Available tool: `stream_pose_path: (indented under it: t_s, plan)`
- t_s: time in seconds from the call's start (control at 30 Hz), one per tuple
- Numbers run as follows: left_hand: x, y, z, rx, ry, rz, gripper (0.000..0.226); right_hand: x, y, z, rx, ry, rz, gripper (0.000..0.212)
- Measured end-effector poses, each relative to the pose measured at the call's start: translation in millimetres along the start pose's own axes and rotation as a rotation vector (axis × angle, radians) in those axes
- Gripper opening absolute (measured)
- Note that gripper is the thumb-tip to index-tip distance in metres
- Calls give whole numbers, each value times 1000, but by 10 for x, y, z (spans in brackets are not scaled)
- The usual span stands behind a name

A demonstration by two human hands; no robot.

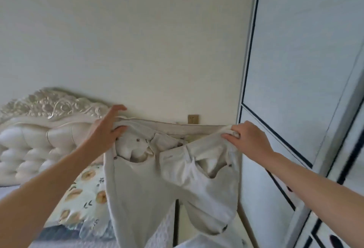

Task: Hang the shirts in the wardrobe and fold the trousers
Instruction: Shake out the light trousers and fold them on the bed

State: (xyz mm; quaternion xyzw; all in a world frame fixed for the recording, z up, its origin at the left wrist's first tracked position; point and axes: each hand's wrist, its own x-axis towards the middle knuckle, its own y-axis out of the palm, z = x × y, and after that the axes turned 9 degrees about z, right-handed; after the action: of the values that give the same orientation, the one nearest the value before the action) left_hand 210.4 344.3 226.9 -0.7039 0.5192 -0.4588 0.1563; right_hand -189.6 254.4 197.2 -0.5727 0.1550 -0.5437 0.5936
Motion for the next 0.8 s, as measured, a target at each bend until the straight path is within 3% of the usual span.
stream_pose_path:
  t_s: [0.13,0.27,0.37,0.47,0.6,0.8]
  plan:
    - [332,-271,-127,458,283,-1,36,222,-495,-101,-153,48,-114,37]
    - [652,-519,-267,691,469,-3,44,382,-906,-234,-278,79,-217,34]
    - [797,-610,-466,943,599,-25,48,488,-1172,-293,-368,132,-192,34]
    - [911,-635,-618,1119,736,-149,54,568,-1517,-357,-438,204,-180,29]
    - [1130,-632,-796,1071,629,-187,50,641,-1880,-313,-568,270,-194,9]
    - [1351,-521,-1014,998,492,-200,50,695,-2072,-313,-541,285,-213,12]
